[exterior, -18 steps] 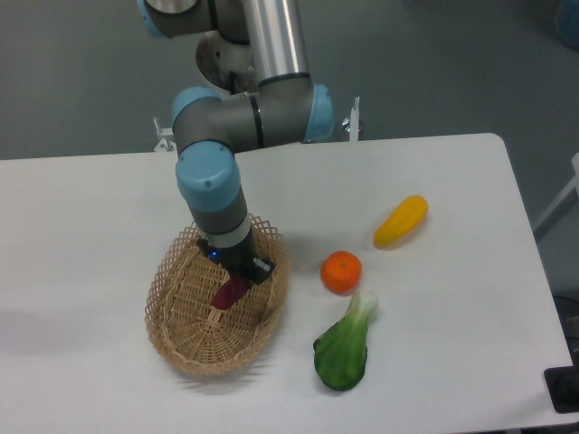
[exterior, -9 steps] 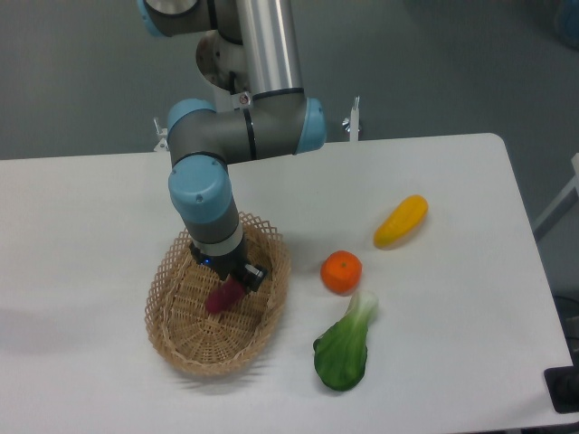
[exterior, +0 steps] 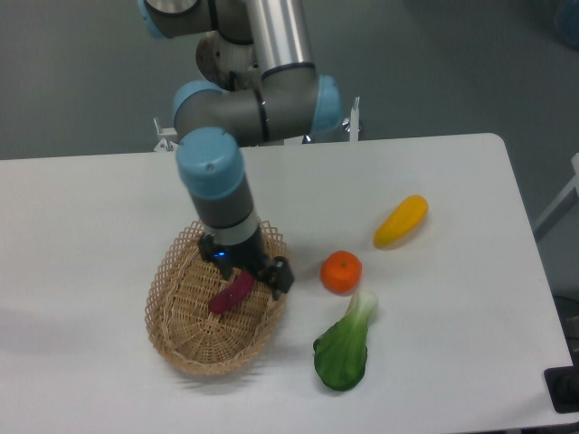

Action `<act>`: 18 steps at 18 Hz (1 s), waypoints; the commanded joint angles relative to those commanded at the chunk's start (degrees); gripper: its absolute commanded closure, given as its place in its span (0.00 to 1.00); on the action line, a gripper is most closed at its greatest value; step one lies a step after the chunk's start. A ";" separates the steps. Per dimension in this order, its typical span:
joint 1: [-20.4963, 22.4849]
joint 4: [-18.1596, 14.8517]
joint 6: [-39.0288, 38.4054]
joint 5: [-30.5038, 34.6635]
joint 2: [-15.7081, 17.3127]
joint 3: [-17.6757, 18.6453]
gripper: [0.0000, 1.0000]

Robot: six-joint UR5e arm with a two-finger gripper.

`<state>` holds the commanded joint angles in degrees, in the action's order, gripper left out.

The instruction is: Place the sweet potato in the basket

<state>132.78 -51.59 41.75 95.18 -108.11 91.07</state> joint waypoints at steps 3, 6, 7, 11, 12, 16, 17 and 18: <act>5.54 -1.13 5.68 -0.09 0.35 -2.73 0.00; 10.98 -2.37 13.34 -0.44 0.96 -3.35 0.00; 13.27 -2.37 16.32 -0.44 1.49 -3.09 0.00; 18.73 -5.35 35.74 -0.09 2.55 -2.74 0.00; 19.87 -6.93 38.56 0.00 2.72 -2.83 0.00; 23.74 -7.91 47.54 -0.35 4.13 -1.34 0.00; 23.92 -7.82 47.90 -0.35 4.22 -1.33 0.00; 23.92 -7.82 47.99 -0.44 4.22 -1.33 0.00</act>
